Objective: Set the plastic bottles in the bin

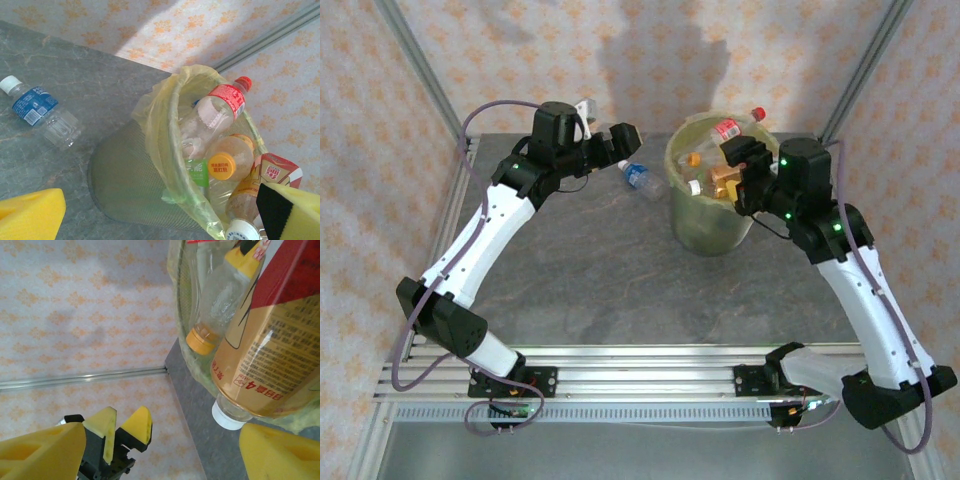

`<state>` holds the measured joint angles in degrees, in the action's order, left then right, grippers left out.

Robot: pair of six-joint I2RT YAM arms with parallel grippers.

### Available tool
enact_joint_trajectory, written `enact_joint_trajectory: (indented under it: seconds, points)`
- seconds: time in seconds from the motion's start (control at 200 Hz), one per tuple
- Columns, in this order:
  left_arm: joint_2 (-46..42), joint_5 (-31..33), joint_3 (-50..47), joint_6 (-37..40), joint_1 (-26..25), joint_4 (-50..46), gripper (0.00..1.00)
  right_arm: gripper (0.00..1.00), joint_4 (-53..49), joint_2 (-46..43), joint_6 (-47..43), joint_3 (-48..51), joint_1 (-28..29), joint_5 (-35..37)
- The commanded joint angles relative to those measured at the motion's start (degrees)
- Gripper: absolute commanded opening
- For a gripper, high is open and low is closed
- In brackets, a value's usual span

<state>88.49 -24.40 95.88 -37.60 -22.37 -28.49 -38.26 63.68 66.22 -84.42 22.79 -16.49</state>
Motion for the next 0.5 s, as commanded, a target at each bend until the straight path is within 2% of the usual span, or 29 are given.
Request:
enact_joint_trajectory:
  seconds: [0.0, 0.255, 0.38, 0.495]
  points:
    - [1.0, 2.2, 2.5, 0.7, 0.1, -2.1, 1.00, 0.77, -5.8, -1.3, -6.0, -0.8, -0.7, 5.0]
    - [5.8, 5.9, 5.6, 2.6, 0.1, -5.3, 1.00, 0.58, -9.4, -1.0, -13.3, 0.7, -3.3, 11.3]
    - [8.8, 8.2, 7.0, 2.3, 0.1, -5.2, 1.00, 0.49, -9.2, 1.2, -15.5, -0.7, -3.5, 10.7]
    - [11.6, 10.9, 8.5, 2.1, 0.1, -6.1, 1.00, 0.45, -7.8, 3.1, -15.8, -0.6, -3.7, 9.1]
